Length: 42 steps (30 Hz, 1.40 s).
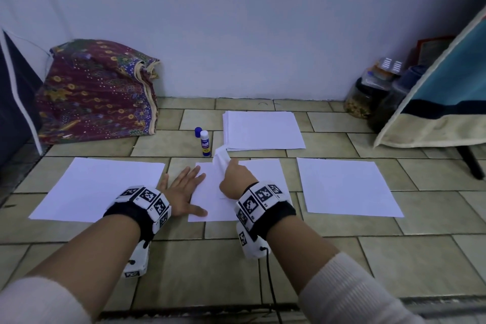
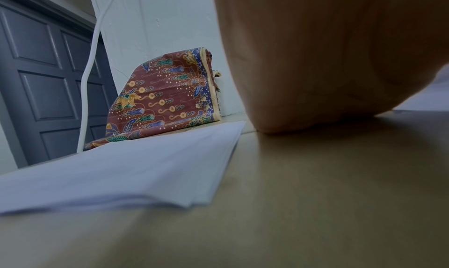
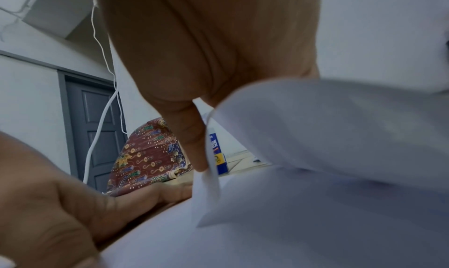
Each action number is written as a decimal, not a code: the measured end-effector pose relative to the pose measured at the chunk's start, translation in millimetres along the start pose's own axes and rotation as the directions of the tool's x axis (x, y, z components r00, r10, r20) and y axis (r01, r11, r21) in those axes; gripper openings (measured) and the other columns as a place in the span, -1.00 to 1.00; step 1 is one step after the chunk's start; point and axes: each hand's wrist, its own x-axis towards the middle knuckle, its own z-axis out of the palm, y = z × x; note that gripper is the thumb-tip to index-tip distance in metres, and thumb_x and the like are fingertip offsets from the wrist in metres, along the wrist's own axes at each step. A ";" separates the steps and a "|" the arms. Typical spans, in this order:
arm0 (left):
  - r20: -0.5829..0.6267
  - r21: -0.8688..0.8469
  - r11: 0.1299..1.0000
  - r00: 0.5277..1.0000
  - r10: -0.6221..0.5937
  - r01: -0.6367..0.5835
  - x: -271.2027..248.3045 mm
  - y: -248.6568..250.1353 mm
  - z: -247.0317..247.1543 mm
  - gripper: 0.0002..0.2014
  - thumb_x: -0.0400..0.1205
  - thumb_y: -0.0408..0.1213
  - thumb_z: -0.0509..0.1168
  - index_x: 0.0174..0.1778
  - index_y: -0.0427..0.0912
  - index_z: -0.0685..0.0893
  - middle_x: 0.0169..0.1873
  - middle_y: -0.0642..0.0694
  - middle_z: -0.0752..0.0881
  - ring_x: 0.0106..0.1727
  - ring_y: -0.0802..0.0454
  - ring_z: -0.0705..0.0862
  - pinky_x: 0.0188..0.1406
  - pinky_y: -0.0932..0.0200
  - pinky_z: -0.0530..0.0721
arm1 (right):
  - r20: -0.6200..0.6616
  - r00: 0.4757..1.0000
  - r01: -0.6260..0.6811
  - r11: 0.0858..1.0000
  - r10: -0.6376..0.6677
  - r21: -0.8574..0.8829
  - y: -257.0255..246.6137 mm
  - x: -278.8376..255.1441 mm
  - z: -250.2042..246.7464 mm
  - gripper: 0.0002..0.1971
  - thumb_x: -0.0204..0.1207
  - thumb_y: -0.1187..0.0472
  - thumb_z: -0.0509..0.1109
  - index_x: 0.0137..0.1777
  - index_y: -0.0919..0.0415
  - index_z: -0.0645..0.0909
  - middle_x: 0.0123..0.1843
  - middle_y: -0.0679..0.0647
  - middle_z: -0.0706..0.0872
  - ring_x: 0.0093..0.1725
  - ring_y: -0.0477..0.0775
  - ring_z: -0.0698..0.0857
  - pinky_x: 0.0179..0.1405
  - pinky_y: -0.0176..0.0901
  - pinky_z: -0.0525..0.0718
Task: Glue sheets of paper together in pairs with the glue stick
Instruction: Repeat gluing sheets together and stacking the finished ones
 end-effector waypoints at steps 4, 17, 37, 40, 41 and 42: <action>-0.010 0.009 1.000 1.000 0.003 -0.003 0.3 -0.4 1.0 0.04 0.51 0.33 0.27 0.68 0.04 -0.27 0.65 0.09 -0.37 0.65 0.10 -0.39 0.56 -0.24 -0.35 | -0.014 1.000 -0.022 1.000 0.022 -0.013 -4.5 -1.6 2.7 -0.54 0.62 0.32 0.16 0.48 0.40 0.17 0.40 0.31 0.50 0.40 0.24 0.50 0.48 0.08 0.37; 0.000 -0.003 1.000 1.000 0.006 -0.006 1.0 -1.8 1.7 0.12 0.34 0.42 0.19 0.68 0.04 -0.26 0.64 0.10 -0.37 0.65 0.11 -0.40 0.56 -0.24 -0.37 | -0.015 1.000 -0.013 0.995 0.011 -0.095 -3.6 -0.2 13.4 -0.52 0.61 0.31 0.15 0.49 0.42 0.18 0.41 0.29 0.48 0.43 0.24 0.43 0.54 0.08 0.22; 0.001 -0.007 1.000 1.000 -0.009 0.009 1.0 -0.4 1.6 0.14 0.27 0.42 0.12 0.68 0.03 -0.27 0.64 0.10 -0.37 0.64 0.11 -0.40 0.57 -0.24 -0.36 | -0.027 0.999 0.013 0.991 -0.017 -0.132 -3.7 7.1 22.9 -0.55 0.60 0.29 0.16 0.45 0.42 0.23 0.38 0.28 0.51 0.42 0.24 0.45 0.53 0.12 0.23; -0.004 -0.003 1.000 1.000 -0.006 0.006 1.6 -1.3 2.8 0.16 0.20 0.41 0.06 0.67 0.04 -0.27 0.64 0.10 -0.38 0.64 0.11 -0.40 0.57 -0.23 -0.36 | -0.028 1.000 0.009 0.993 -0.012 -0.115 -3.3 9.0 23.0 -0.55 0.59 0.29 0.17 0.45 0.41 0.23 0.38 0.28 0.52 0.41 0.24 0.46 0.53 0.11 0.24; -0.005 -0.002 1.000 1.000 -0.003 0.003 1.9 -1.8 3.2 0.19 0.17 0.44 0.06 0.68 0.04 -0.26 0.64 0.11 -0.37 0.64 0.12 -0.40 0.57 -0.23 -0.36 | -0.029 1.000 0.007 0.994 -0.011 -0.108 -3.2 9.8 23.2 -0.54 0.58 0.29 0.17 0.45 0.41 0.23 0.38 0.28 0.52 0.41 0.23 0.46 0.53 0.11 0.24; -0.006 0.000 1.000 1.000 -0.001 0.001 2.8 -2.5 3.6 0.23 0.11 0.50 0.03 0.68 0.04 -0.25 0.64 0.11 -0.37 0.64 0.12 -0.40 0.57 -0.23 -0.35 | -0.029 1.000 0.006 0.995 -0.009 -0.102 -3.0 10.6 23.4 -0.52 0.58 0.29 0.18 0.46 0.40 0.21 0.38 0.27 0.52 0.41 0.23 0.46 0.53 0.11 0.24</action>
